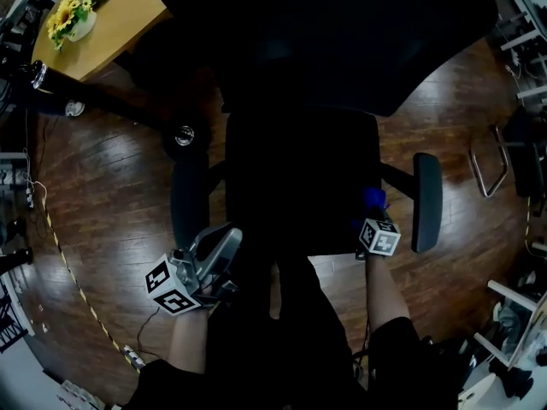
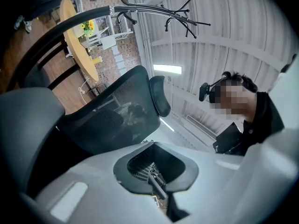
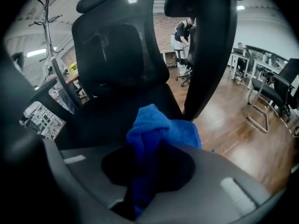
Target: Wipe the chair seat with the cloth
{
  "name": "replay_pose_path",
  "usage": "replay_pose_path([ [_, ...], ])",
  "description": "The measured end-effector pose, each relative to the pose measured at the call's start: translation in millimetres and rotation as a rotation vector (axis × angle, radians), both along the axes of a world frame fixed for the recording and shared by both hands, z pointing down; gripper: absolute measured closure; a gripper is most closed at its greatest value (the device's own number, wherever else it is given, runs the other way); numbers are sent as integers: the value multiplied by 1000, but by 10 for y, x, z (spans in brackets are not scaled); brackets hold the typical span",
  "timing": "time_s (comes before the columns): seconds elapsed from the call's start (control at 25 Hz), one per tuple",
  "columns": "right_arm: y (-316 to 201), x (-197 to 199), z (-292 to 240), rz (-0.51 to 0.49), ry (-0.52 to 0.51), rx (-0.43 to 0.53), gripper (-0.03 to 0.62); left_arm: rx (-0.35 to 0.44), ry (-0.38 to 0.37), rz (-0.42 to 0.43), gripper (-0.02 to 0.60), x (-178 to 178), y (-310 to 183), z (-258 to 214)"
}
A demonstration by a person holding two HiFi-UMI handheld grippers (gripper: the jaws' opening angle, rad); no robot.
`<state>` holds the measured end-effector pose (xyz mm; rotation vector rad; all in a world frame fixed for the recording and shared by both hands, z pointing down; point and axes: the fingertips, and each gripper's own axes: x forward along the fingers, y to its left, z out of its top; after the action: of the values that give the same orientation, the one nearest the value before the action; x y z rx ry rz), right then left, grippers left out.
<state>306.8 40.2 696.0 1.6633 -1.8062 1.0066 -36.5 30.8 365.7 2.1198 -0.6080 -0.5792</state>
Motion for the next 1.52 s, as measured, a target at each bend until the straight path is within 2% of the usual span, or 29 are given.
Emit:
replay_pose_path([
  [0.24, 4, 25, -20, 54, 18, 3, 533, 0, 2, -4, 583, -29, 44, -25],
  [0.36, -11, -187, -164, 41, -17, 27, 533, 2, 7, -17, 583, -90, 55, -32],
  [0.52, 69, -1121, -355, -107, -157, 63, 533, -2, 7, -53, 583, -239, 85, -23],
  [0.8, 417, -3155, -470, -402, -419, 9, 533, -9, 3, -113, 583, -503, 161, 4],
  [0.92, 556, -3815, -352, -513, -452, -30, 533, -19, -2, -136, 583, -602, 202, 83],
  [1.0, 655, -4081, -193, -548, -436, -96, 533, -25, -6, -145, 583, -646, 235, 110],
  [1.12, 783, -4259, 19, -612, -365, -162, 533, -32, -16, -154, 583, -703, 263, 130],
  [1.24, 863, -4280, 61, -723, -292, -91, 533, -29, -19, -158, 583, -725, 266, 122],
  [1.32, 869, -4230, 19, -749, -277, -68, 533, -24, -17, -152, 583, -706, 248, 110],
  [1.4, 863, -4069, 15, -726, -261, -63, 533, -21, -17, -135, 583, -652, 231, 95],
  [1.52, 881, -3599, 145, -630, -226, -85, 533, -15, -16, -104, 583, -541, 210, 62],
])
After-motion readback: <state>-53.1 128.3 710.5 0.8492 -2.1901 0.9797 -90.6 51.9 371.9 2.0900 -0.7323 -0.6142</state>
